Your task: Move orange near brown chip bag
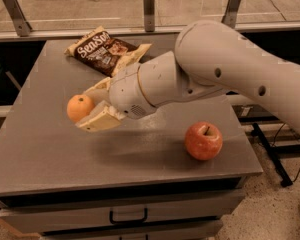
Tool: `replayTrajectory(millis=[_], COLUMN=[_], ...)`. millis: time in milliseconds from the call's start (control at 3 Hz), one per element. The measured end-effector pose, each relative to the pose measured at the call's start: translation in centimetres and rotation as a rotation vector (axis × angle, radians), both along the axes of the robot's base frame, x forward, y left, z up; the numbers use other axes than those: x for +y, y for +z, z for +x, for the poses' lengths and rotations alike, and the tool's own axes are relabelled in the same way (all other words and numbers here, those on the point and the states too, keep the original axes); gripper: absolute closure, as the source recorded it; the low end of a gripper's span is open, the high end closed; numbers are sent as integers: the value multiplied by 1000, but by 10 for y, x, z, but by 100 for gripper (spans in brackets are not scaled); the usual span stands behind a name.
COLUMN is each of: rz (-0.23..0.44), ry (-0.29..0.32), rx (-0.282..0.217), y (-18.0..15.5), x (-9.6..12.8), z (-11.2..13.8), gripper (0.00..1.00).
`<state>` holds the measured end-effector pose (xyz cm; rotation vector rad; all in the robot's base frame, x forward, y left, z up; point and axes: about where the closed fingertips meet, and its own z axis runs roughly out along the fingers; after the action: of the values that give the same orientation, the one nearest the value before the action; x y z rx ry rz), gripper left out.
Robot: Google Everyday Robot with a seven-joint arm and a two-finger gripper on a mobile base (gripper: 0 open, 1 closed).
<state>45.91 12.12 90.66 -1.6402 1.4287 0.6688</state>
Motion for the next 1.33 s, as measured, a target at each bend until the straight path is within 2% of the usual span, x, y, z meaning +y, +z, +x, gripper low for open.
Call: replayTrajectory(millis=[333,667,1000,1333], rz=[0,-37,-58,-57], ry=[2,-57,-155,-240], rx=[0,-66,-116,-109], y=[0,9,10,-7], x=[1,-34,-87,-130], z=[0,31,89,151], gripper=[100,100,100,100])
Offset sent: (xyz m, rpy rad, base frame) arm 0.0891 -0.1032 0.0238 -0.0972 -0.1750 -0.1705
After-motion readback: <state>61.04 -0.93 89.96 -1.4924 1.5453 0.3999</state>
